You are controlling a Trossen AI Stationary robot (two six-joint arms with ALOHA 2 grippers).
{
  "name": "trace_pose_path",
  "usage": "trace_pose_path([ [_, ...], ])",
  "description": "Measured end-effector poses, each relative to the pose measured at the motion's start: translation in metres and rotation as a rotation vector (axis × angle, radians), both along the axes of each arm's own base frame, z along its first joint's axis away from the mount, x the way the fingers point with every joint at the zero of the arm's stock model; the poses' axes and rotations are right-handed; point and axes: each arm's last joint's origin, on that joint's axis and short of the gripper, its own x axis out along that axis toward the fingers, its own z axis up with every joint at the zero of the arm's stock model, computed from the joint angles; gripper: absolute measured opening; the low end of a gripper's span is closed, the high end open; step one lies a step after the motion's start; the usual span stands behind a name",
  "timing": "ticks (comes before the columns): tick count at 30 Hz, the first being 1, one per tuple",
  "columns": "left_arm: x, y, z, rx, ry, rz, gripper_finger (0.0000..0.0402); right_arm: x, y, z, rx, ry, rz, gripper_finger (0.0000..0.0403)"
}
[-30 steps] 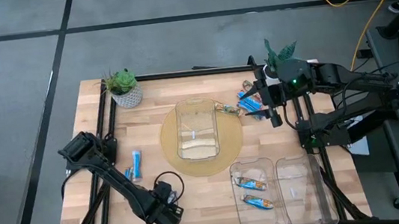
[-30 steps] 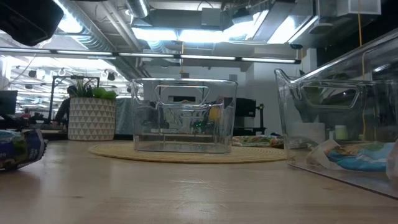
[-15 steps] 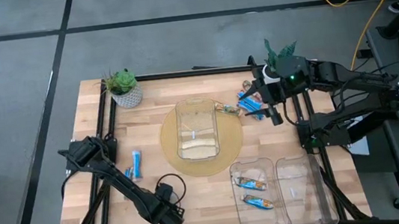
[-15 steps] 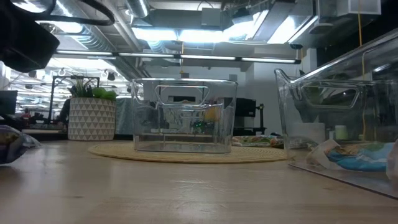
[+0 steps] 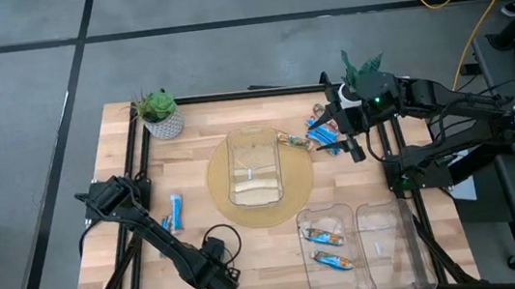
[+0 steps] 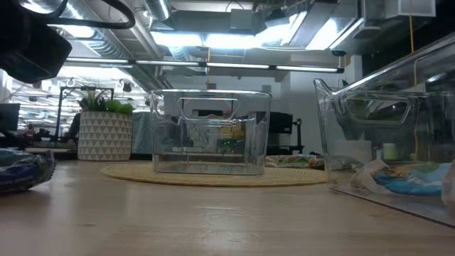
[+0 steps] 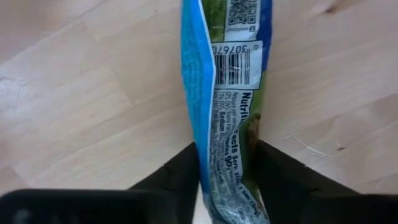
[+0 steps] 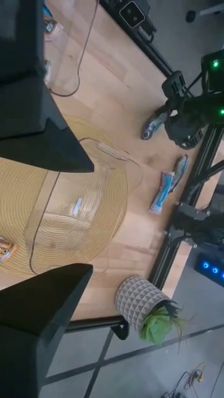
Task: Pick and place Granola Bars by type
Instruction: Put the blue granola bar pack into the top transparent bin
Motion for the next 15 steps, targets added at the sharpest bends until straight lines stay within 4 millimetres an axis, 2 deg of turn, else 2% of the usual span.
trace_pose_path([
  [7, 0.0001, 0.0003, 0.0, 0.008, -0.007, 0.002, 0.0052, -0.0001, 0.0, 0.0, 0.001, 0.0, 0.0, 0.0253],
  [15, 0.0006, 0.0034, 0.0016, 0.053, -0.023, 0.014, 0.0044, -0.0002, 0.0, -0.0003, 0.005, 0.005, -0.002, 0.0253],
])
